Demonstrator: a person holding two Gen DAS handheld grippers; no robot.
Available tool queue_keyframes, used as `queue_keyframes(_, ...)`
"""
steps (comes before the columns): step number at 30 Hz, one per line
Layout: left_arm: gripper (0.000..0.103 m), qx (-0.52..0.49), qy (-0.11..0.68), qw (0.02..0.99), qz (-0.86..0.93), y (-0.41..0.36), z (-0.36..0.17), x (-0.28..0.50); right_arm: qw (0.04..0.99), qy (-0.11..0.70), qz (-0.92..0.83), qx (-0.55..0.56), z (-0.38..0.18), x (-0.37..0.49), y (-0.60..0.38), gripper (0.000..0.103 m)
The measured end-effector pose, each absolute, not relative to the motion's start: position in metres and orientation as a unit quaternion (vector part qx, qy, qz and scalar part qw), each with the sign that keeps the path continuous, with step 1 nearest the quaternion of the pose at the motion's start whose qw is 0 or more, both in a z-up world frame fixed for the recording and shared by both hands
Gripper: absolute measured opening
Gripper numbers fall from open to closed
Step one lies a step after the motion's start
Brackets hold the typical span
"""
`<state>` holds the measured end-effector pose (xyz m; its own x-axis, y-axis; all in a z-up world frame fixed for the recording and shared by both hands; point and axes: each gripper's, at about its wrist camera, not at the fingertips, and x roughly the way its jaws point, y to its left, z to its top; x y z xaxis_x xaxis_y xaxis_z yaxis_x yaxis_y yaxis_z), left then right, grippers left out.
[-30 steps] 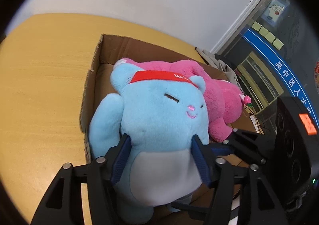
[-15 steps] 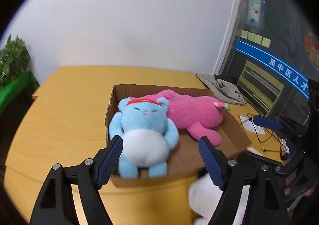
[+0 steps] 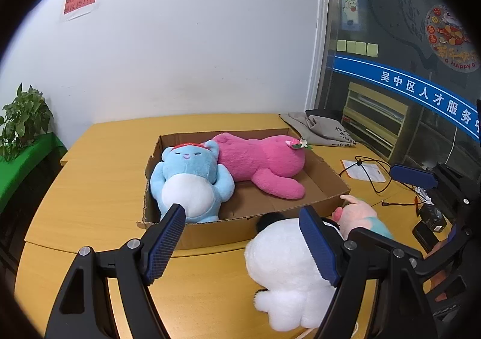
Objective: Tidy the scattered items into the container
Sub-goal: 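Move both open grippers back over the white panda on the table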
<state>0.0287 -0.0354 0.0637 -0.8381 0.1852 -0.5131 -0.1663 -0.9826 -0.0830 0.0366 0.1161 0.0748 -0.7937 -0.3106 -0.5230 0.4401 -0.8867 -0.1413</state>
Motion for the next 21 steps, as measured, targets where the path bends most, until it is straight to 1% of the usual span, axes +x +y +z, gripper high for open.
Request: queue_keyframes(21, 0.078, -0.276, -0.018, 0.094, 0.956, -0.033, 0.061, 0.028, 0.197, 0.121, -0.936, 0.264, 0.063, 0.033, 0.126, 0.103)
